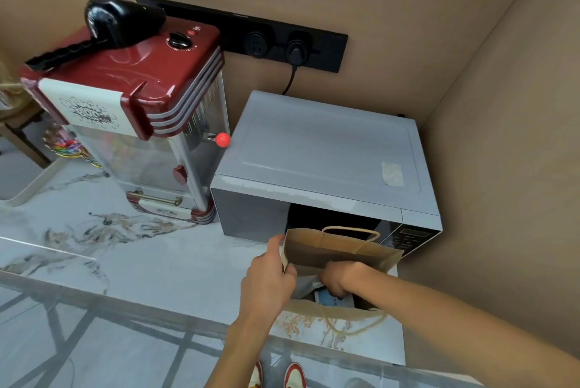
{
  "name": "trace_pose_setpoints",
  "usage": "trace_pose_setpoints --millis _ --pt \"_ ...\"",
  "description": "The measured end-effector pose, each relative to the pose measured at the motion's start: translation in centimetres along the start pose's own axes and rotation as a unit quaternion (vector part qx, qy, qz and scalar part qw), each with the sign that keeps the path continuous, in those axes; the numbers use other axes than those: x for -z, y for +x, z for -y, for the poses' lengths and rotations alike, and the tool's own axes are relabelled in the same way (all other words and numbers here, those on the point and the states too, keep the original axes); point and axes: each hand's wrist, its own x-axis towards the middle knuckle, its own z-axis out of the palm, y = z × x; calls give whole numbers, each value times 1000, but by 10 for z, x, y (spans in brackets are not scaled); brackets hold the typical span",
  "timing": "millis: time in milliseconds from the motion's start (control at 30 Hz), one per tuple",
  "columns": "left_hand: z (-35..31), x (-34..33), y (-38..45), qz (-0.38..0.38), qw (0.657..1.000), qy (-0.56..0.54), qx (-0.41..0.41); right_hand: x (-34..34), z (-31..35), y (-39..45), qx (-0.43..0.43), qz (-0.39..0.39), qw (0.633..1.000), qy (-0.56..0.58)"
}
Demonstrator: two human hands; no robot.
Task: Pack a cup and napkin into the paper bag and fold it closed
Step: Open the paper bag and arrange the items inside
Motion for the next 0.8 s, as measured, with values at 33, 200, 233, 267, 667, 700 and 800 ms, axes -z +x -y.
trace_pose_setpoints --millis 33,200,233,267,667,700,800 --pt "-1 2 1 5 1000 -1 -6 4 -1 -6 3 -9 1000 24" --pt "-2 8 4 7 998 12 -57 23 -11 -43 52 -83 988 115" --pt "-3 10 4 10 997 26 -73 26 -13 -51 57 -98 986 123" --pt "-4 12 4 13 995 40 -87 29 -15 -60 59 -110 984 128" --pt "-58 50 -15 94 940 126 -303 73 -27 -213 76 -314 924 202" --pt "-67 53 -18 92 936 122 -316 79 -29 -226 83 -328 919 203" --pt "-89 64 -28 66 942 53 -326 97 -34 -262 104 -361 907 188"
